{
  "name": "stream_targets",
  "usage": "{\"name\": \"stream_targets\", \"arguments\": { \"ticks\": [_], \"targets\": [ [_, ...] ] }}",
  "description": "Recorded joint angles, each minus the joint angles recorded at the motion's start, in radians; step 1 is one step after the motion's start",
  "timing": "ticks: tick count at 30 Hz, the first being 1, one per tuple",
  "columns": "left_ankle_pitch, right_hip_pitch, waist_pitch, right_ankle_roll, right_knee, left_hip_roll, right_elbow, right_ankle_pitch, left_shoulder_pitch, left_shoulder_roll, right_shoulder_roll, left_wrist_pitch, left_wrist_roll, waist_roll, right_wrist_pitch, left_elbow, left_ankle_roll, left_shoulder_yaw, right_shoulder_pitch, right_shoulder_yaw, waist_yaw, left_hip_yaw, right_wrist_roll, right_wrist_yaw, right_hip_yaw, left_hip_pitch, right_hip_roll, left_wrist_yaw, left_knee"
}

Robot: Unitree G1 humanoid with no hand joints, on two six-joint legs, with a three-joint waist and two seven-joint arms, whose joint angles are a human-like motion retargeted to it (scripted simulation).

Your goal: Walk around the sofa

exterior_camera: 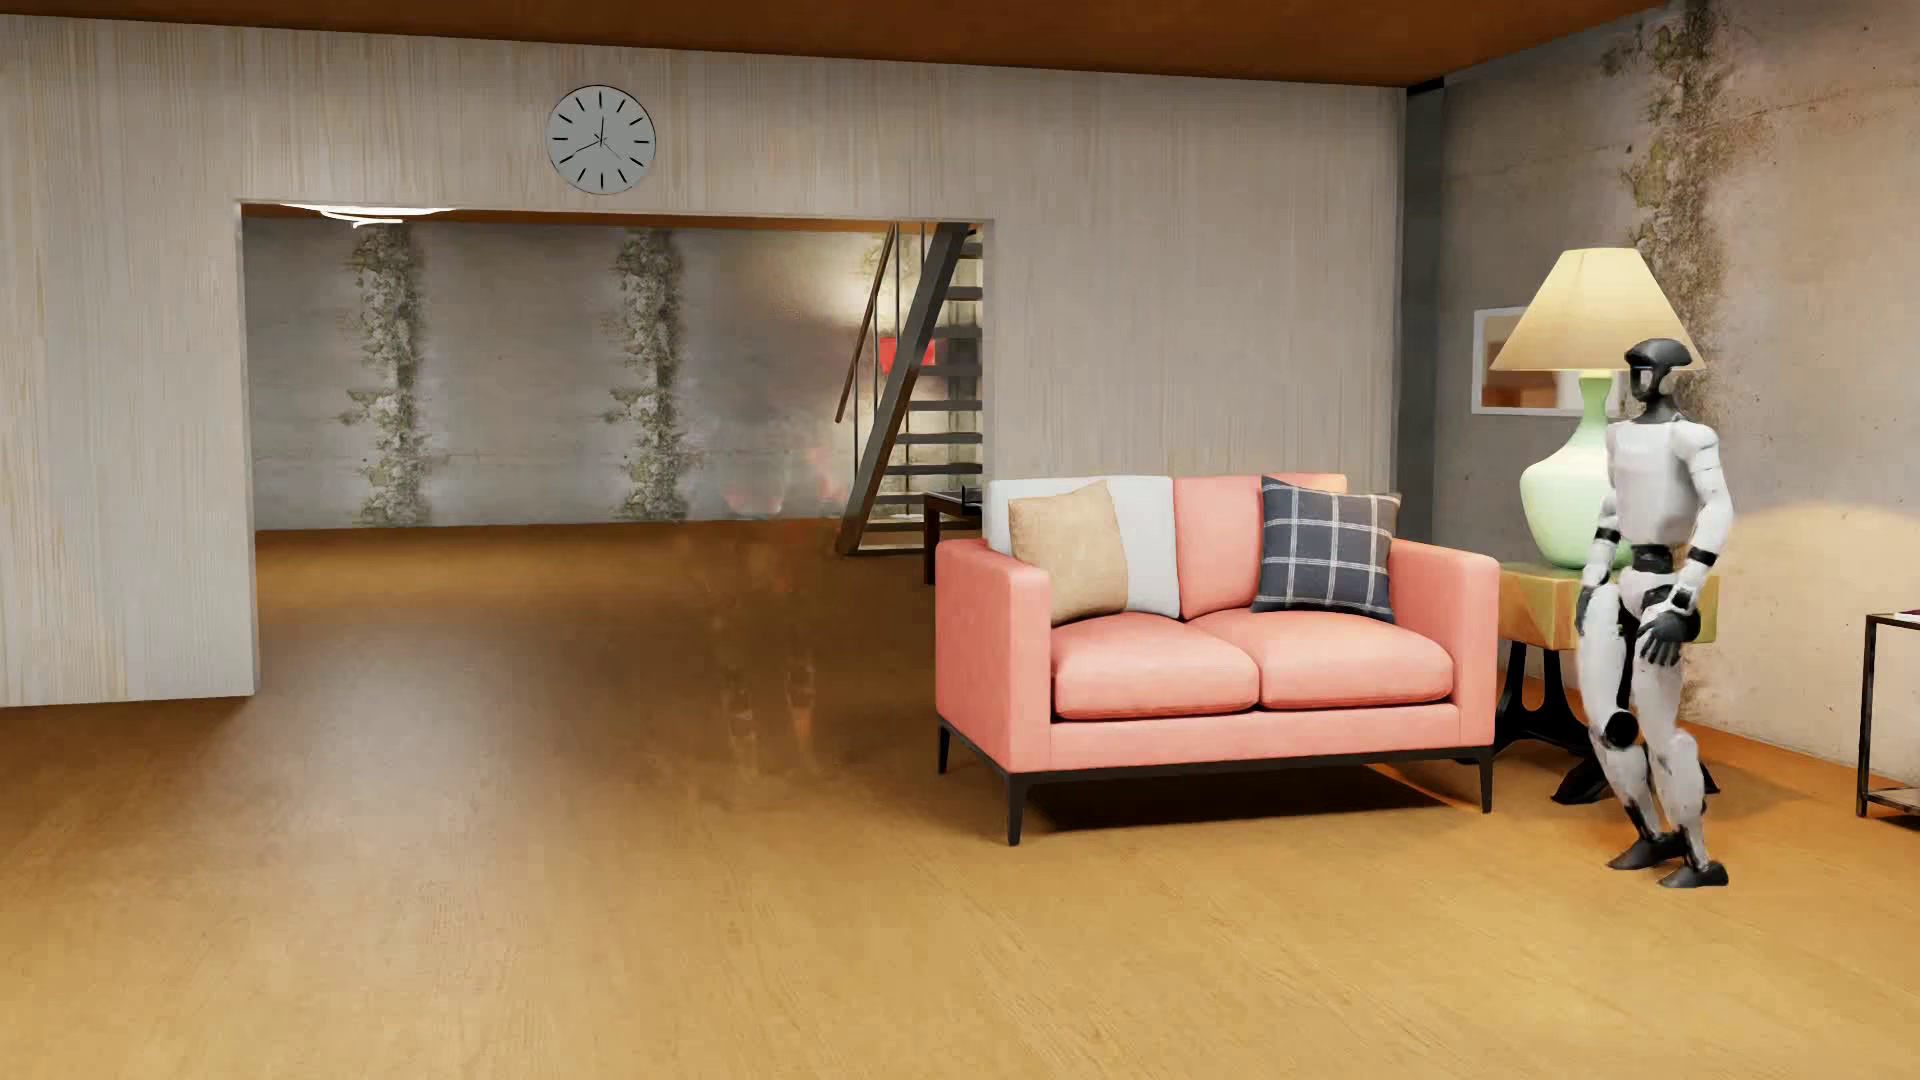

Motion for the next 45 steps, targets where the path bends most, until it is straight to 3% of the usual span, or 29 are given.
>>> {"name": "stream_targets", "arguments": {
  "ticks": [1, 2, 3, 5, 7, 9, 14, 16, 18, 19, 21, 22, 24, 25, 26, 29, 30, 32, 33, 35, 36, 37, 38, 39, 40, 42, 43, 45],
  "targets": [
    [-0.024, -0.025, -0.004, 0.000, 0.014, 0.004, 0.002, 0.016, 0.006, 0.003, 0.003, 0.000, 0.000, 0.001, 0.000, 0.013, 0.000, 0.067, -0.008, 0.005, -0.026, 0.000, 0.000, 0.000, 0.000, -0.027, 0.010, 0.000, 0.023],
    [-0.075, -0.016, -0.018, 0.000, 0.026, 0.006, -0.008, 0.009, 0.038, -0.002, -0.001, 0.000, 0.000, 0.015, 0.000, 0.009, 0.000, 0.096, 0.013, 0.002, 0.031, 0.000, 0.000, 0.000, 0.000, 0.012, 0.025, 0.000, -0.065],
    [-0.201, -0.022, -0.002, 0.000, 0.036, -0.002, -0.017, 0.021, 0.034, 0.005, -0.005, 0.000, 0.000, 0.003, 0.000, 0.005, 0.000, 0.074, 0.000, 0.005, -0.005, 0.000, 0.000, 0.000, 0.000, -0.041, 0.018, 0.000, 0.266],
    [-0.217, 0.015, 0.023, 0.000, 0.037, 0.013, -0.061, -0.042, 0.055, 0.007, -0.013, 0.000, 0.000, 0.013, 0.000, -0.004, 0.000, 0.075, 0.000, -0.017, 0.011, 0.000, 0.000, 0.000, 0.000, -0.156, 0.034, 0.000, 0.455],
    [-0.178, 0.088, 0.076, 0.000, 0.043, 0.028, -0.071, -0.084, 0.067, -0.014, -0.038, 0.000, 0.000, 0.025, 0.000, 0.021, 0.000, 0.084, -0.038, 0.035, 0.037, 0.000, 0.000, 0.000, 0.000, -0.269, 0.032, 0.000, 0.688],
    [-0.168, 0.117, 0.055, 0.000, 0.014, 0.031, -0.060, -0.142, 0.102, -0.008, -0.025, 0.000, 0.000, 0.000, 0.000, 0.017, 0.000, 0.079, -0.070, 0.017, 0.137, 0.000, 0.000, 0.000, 0.000, -0.387, 0.005, 0.000, 0.689],
    [0.035, 0.335, 0.073, 0.000, -0.066, 0.054, -0.117, -0.341, 0.147, 0.000, -0.034, 0.000, 0.000, -0.005, 0.000, 0.091, 0.000, 0.089, -0.134, -0.031, 0.224, 0.000, 0.000, 0.000, 0.000, -0.583, -0.023, 0.000, 0.417],
    [0.025, 0.395, 0.081, 0.000, -0.065, 0.062, -0.107, -0.355, 0.152, 0.001, -0.038, 0.000, 0.000, -0.005, 0.000, 0.108, 0.000, 0.099, -0.152, -0.032, 0.260, 0.000, 0.000, 0.000, 0.000, -0.625, -0.037, 0.000, 0.392],
    [0.031, 0.435, 0.078, 0.000, -0.041, 0.058, -0.073, -0.290, 0.156, 0.013, -0.035, 0.000, 0.000, -0.021, 0.000, 0.108, 0.000, 0.084, -0.142, 0.005, 0.309, 0.000, 0.000, 0.000, 0.000, -0.661, -0.071, 0.000, 0.526],
    [0.006, 0.430, 0.075, 0.000, 0.006, 0.039, -0.034, -0.199, 0.145, 0.014, -0.017, 0.000, 0.000, -0.048, 0.000, 0.128, 0.000, 0.058, -0.123, 0.005, 0.321, 0.000, 0.000, 0.000, 0.000, -0.668, -0.104, 0.000, 0.590],
    [-0.080, 0.370, 0.060, 0.000, 0.235, 0.012, -0.028, 0.100, 0.138, 0.009, -0.007, 0.000, 0.000, -0.046, 0.000, 0.126, 0.000, 0.093, -0.040, -0.001, 0.300, 0.000, 0.000, 0.000, 0.000, -0.591, -0.129, 0.000, 0.656],
    [-0.115, 0.292, 0.071, 0.000, 0.416, -0.018, -0.019, 0.226, 0.126, 0.003, -0.015, 0.000, 0.000, -0.046, 0.000, 0.122, 0.000, 0.116, -0.028, 0.042, 0.244, 0.000, 0.000, 0.000, 0.000, -0.536, -0.133, 0.000, 0.648],
    [-0.178, 0.059, 0.078, 0.000, 0.808, -0.038, -0.002, 0.222, 0.098, -0.003, -0.026, 0.000, 0.000, -0.028, 0.000, 0.063, 0.000, 0.121, 0.007, 0.075, 0.176, 0.000, 0.000, 0.000, 0.000, -0.404, -0.129, 0.000, 0.603],
    [-0.180, -0.044, 0.090, 0.000, 0.878, -0.038, 0.007, 0.219, 0.082, -0.007, -0.018, 0.000, 0.000, -0.007, 0.000, 0.020, 0.000, 0.140, 0.032, 0.024, 0.095, 0.000, 0.000, 0.000, 0.000, -0.323, -0.101, 0.000, 0.550],
    [-0.186, -0.146, 0.090, 0.000, 0.851, -0.036, -0.012, 0.223, 0.063, -0.001, -0.029, 0.000, 0.000, 0.010, 0.000, -0.024, 0.000, 0.132, 0.064, 0.003, 0.030, 0.000, 0.000, 0.000, 0.000, -0.243, -0.088, 0.000, 0.490],
    [-0.223, -0.302, 0.100, 0.000, 0.346, -0.003, 0.013, 0.440, 0.036, 0.020, -0.050, 0.000, 0.000, 0.049, 0.000, -0.136, 0.000, 0.183, 0.109, 0.050, -0.123, 0.000, 0.000, 0.000, 0.000, 0.033, -0.057, 0.000, 0.321],
    [-0.263, -0.337, 0.091, 0.000, 0.168, 0.000, 0.005, 0.375, 0.016, 0.031, -0.056, 0.000, 0.000, 0.050, 0.000, -0.164, 0.000, 0.186, 0.129, 0.046, -0.158, 0.000, 0.000, 0.000, 0.000, 0.096, -0.060, 0.000, 0.288],
    [-0.343, -0.374, 0.070, 0.000, -0.021, -0.002, 0.036, -0.079, -0.030, 0.048, -0.051, 0.000, 0.000, 0.054, 0.000, -0.179, 0.000, 0.194, 0.150, 0.052, -0.179, 0.000, 0.000, 0.000, 0.000, 0.208, -0.058, 0.000, 0.264],
    [-0.358, -0.397, 0.066, 0.000, -0.009, 0.001, 0.043, -0.130, -0.038, 0.041, -0.051, 0.000, 0.000, 0.056, 0.000, -0.169, 0.000, 0.219, 0.154, 0.073, -0.210, 0.000, 0.000, 0.000, 0.000, 0.234, -0.069, 0.000, 0.279],
    [-0.251, -0.460, 0.068, 0.000, 0.092, 0.033, 0.056, 0.287, -0.030, 0.020, -0.046, 0.000, 0.000, 0.088, 0.000, -0.124, 0.000, 0.246, 0.163, 0.090, -0.240, 0.000, 0.000, 0.000, 0.000, 0.275, -0.039, 0.000, 0.358],
    [-0.100, -0.461, 0.074, 0.000, 0.179, 0.068, 0.072, 0.399, -0.003, -0.002, -0.044, 0.000, 0.000, 0.119, 0.000, -0.090, 0.000, 0.257, 0.156, 0.104, -0.248, 0.000, 0.000, 0.000, 0.000, 0.268, -0.012, 0.000, 0.460],
    [0.103, -0.409, 0.072, 0.000, 0.217, 0.090, 0.083, 0.397, 0.029, -0.017, -0.046, 0.000, 0.000, 0.134, 0.000, -0.053, 0.000, 0.238, 0.156, 0.109, -0.224, 0.000, 0.000, 0.000, 0.000, 0.232, 0.019, 0.000, 0.626],
    [0.230, -0.364, 0.064, 0.000, 0.242, 0.103, 0.086, 0.380, 0.060, -0.024, -0.037, 0.000, 0.000, 0.133, 0.000, -0.038, 0.000, 0.223, 0.156, 0.077, -0.193, 0.000, 0.000, 0.000, 0.000, 0.132, 0.050, 0.000, 0.832],
    [0.154, -0.283, 0.076, 0.000, 0.232, 0.124, 0.059, 0.329, 0.078, -0.022, -0.046, 0.000, 0.000, 0.141, 0.000, -0.024, 0.000, 0.177, 0.141, 0.079, -0.158, 0.000, 0.000, 0.000, 0.000, 0.040, 0.074, 0.000, 1.034],
    [-0.013, -0.183, 0.087, 0.000, 0.201, 0.132, 0.043, 0.254, 0.098, -0.022, -0.047, 0.000, 0.000, 0.133, 0.000, -0.020, 0.000, 0.156, 0.121, 0.070, -0.106, 0.000, 0.000, 0.000, 0.000, -0.050, 0.072, 0.000, 1.149],
    [-0.175, -0.015, 0.078, 0.000, 0.124, 0.114, 0.010, 0.113, 0.137, -0.012, -0.050, 0.000, 0.000, 0.074, 0.000, 0.015, 0.000, 0.159, 0.051, 0.076, 0.023, 0.000, 0.000, 0.000, 0.000, -0.233, 0.041, 0.000, 1.129],
    [-0.181, 0.088, 0.079, 0.000, 0.069, 0.115, -0.027, 0.030, 0.165, -0.004, -0.070, 0.000, 0.000, 0.055, 0.000, 0.011, 0.000, 0.145, 0.013, 0.111, 0.083, 0.000, 0.000, 0.000, 0.000, -0.280, 0.025, 0.000, 1.001],
    [-0.117, 0.252, 0.075, 0.000, -0.016, 0.122, -0.067, -0.118, 0.196, 0.015, -0.085, 0.000, 0.000, 0.021, 0.000, 0.035, 0.000, 0.157, -0.055, 0.065, 0.155, 0.000, 0.000, 0.000, 0.000, -0.358, -0.010, 0.000, 0.668]
  ]
}}
